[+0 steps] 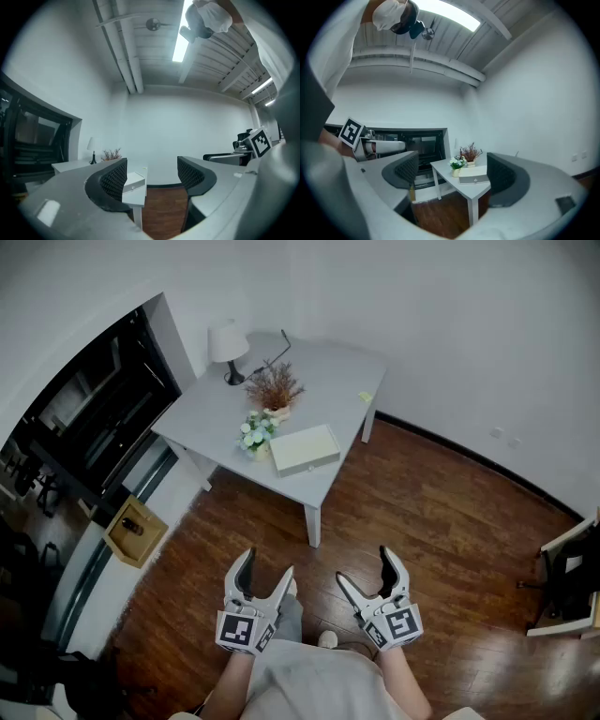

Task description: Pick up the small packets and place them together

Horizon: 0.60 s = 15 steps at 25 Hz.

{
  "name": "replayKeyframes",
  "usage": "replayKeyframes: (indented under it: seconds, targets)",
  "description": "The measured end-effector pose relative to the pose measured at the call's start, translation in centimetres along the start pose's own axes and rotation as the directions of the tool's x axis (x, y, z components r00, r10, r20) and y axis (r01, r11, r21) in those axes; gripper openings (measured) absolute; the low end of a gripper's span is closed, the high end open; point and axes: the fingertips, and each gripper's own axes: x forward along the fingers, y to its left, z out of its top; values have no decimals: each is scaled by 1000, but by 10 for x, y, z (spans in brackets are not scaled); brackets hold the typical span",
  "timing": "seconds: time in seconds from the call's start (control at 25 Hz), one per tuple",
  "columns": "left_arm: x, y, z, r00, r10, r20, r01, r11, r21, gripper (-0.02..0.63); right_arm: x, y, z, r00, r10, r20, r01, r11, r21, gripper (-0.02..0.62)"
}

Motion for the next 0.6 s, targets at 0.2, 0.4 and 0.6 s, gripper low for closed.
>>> replayKeyframes:
  seconds: [0.2,0.4,0.6]
  targets:
    - [48,45,-3,1000,-6,18,6,1000,-11,319,51,-17,-9,1000,-9,-28,9,1000,4,439]
    - [104,97,7,999,-22,47,23,999,-26,319,122,-38,-8,996,-27,-81,24,999,-37,439]
    - [134,137,10,998,-47,42,48,998,-44,319,191,-40,-16,989,-19,-144,8,997,-75,439]
